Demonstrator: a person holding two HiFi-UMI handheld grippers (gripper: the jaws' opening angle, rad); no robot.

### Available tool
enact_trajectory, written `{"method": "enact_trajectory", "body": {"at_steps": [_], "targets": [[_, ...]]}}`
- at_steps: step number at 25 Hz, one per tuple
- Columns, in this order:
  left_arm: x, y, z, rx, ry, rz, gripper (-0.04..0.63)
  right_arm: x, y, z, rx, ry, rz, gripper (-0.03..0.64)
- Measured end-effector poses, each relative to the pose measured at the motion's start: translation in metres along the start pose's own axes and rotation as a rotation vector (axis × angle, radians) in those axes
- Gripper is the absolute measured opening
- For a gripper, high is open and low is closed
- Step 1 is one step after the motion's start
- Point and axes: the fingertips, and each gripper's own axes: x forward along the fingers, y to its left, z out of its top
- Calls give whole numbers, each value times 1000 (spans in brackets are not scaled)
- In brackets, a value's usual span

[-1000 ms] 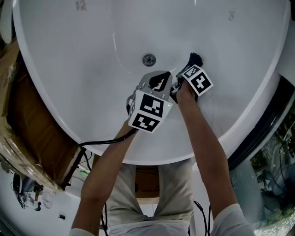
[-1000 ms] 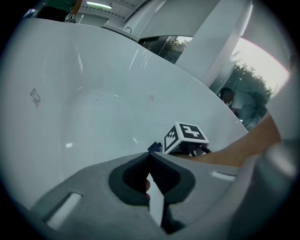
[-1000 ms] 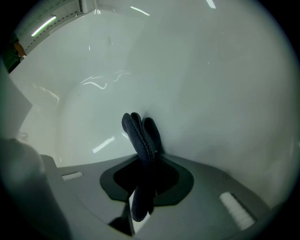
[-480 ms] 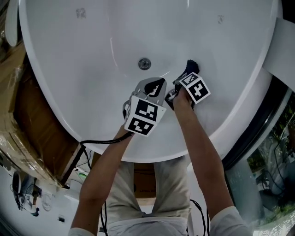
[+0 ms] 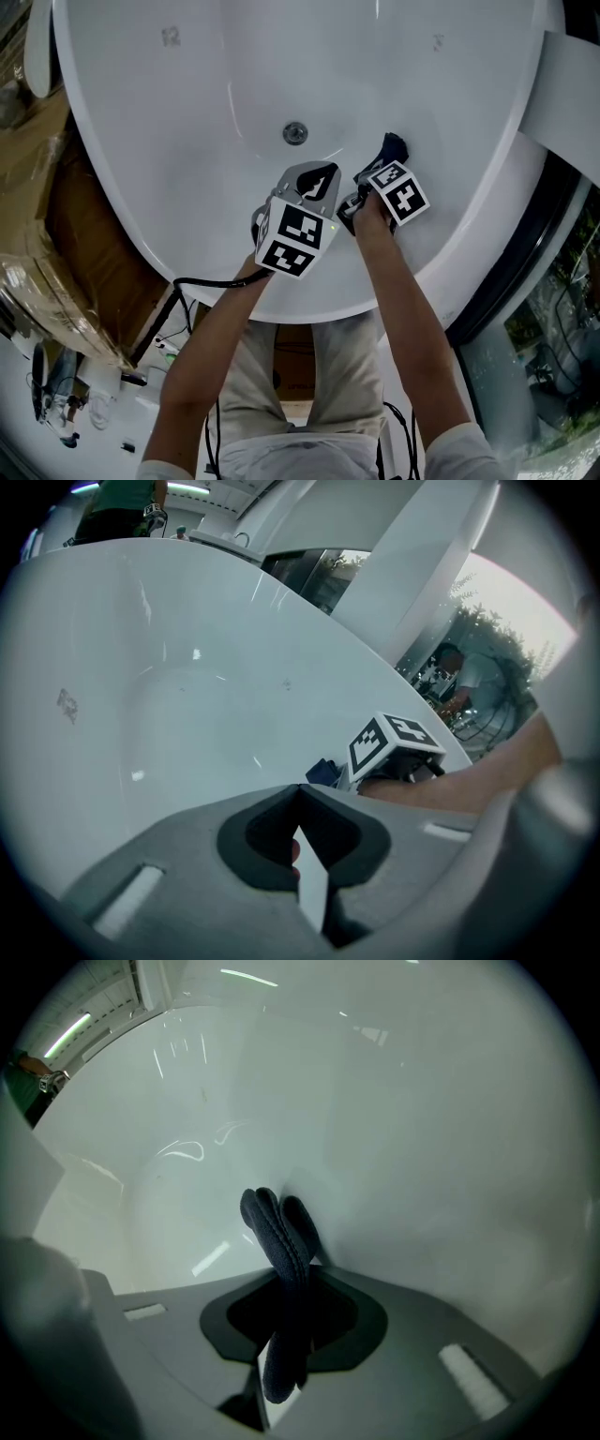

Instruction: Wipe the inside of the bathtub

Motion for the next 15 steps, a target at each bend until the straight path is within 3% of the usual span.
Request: {"method": "enact_trajectory", "body": {"at_steps": [15], "targets": [[-26, -23, 24, 32, -11, -17, 0, -58, -12, 5, 26, -32, 9, 61]]}}
